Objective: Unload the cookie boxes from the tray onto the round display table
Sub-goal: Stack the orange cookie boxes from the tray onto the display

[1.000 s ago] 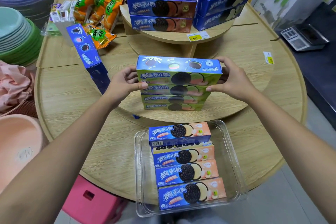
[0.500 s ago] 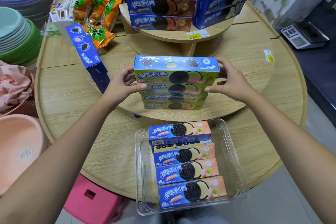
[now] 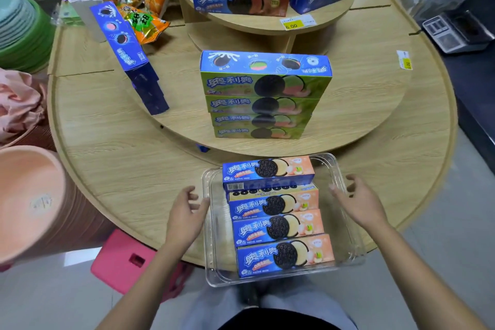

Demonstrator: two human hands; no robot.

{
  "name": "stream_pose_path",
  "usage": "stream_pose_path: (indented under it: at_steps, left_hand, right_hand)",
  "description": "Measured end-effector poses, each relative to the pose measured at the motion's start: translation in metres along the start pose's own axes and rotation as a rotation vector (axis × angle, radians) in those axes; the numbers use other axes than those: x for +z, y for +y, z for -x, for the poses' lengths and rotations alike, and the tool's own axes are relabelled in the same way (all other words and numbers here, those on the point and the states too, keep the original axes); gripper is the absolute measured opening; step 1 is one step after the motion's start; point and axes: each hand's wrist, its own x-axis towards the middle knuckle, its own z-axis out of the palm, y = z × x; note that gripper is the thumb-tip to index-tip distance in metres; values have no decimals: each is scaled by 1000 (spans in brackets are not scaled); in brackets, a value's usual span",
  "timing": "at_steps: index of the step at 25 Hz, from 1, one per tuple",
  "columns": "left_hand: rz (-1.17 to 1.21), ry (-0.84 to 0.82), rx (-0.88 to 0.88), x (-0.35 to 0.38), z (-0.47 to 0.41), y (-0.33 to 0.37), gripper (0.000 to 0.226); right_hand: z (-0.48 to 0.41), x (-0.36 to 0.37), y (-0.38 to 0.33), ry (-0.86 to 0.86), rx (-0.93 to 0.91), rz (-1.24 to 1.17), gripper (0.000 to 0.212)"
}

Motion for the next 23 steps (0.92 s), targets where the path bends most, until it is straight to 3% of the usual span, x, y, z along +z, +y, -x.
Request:
stream_pose_path:
  at_steps: [3, 7, 11, 18, 23]
  left_hand:
    - [-55, -108, -92, 17, 26, -22, 46]
    - [-139, -57, -60, 27, 34, -27, 36]
    - [-144, -54, 41, 29, 30, -27, 23]
    - [-107, 13, 93, 41, 43, -4, 21]
    - [-74, -18, 180, 79, 72, 41, 21]
  right_hand:
    - [17, 22, 16, 37, 70, 4, 44]
    - [25, 40, 25, 93, 109, -25, 26]
    - [23, 35, 27, 106, 133, -1, 31]
    - [55, 22, 59, 259, 177, -125, 31]
    - [66, -26, 116, 325, 221, -167, 15]
